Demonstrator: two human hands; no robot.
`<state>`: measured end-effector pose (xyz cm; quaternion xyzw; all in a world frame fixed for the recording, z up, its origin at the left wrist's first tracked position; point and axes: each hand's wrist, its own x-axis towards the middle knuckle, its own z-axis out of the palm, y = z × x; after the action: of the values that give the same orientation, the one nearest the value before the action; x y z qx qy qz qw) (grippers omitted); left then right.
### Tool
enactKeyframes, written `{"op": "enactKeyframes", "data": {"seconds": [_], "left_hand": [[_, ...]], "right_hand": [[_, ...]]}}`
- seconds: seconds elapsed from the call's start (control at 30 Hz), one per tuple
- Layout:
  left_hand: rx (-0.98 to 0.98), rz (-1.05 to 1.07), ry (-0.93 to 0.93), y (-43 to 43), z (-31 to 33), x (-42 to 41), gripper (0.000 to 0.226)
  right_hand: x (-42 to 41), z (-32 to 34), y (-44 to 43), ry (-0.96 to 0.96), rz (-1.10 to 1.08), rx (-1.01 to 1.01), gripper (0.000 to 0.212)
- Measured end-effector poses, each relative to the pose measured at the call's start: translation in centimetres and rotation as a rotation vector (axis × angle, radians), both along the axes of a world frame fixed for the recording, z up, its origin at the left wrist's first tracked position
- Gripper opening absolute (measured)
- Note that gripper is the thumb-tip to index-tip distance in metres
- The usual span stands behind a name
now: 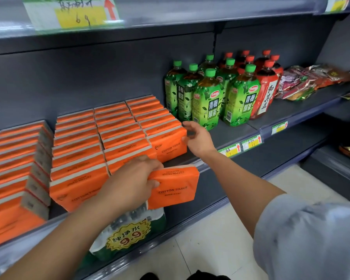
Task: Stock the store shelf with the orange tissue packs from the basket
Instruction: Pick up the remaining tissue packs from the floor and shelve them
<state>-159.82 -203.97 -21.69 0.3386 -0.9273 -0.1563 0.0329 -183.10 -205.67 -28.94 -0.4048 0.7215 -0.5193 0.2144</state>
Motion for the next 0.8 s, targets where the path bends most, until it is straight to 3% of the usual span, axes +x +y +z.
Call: {"op": "enactKeyframes", "data": {"seconds": [0.23, 0.33, 0.4, 0.47, 0.57, 0.67, 0.8], "left_hand": [[0.012, 0.03, 0.069, 0.2, 0.3, -0.5, 0.032], [0.016, 0.05, 0.106, 0.2, 0.6, -0.7, 0.029], [0.021, 0.064, 0.125, 0.1, 0.7, -0.9, 0.028], [0.023, 0.088, 0.148, 0.0, 0.9, -1.0, 0.027], [0.014, 0.124, 0.187, -0.1, 1.1, -1.3, 0.025], [0.012, 0.138, 0.203, 0.1, 1.2, -1.8, 0.026], [-0.05, 0.115, 0.202, 0.6, 1.3, -2.2, 0.034]], "right_hand": [[0.4, 0.1, 0.8, 0.111, -0.101, 0.041, 0.053], [1.6, 1.9, 3.0, 0.048, -0.165, -0.137, 0.033], [2.2, 3.6, 5.1, -0.158, -0.037, -0.235, 0.03], [2.4, 4.7, 7.3, -0.251, 0.22, -0.207, 0.034], [2.3, 4.8, 9.4, -0.167, 0.444, -0.091, 0.033], [1.9, 4.3, 10.3, -0.019, 0.396, -0.042, 0.043], [1.4, 4.8, 10.5, 0.086, 0.36, -0.055, 0.027]]}}
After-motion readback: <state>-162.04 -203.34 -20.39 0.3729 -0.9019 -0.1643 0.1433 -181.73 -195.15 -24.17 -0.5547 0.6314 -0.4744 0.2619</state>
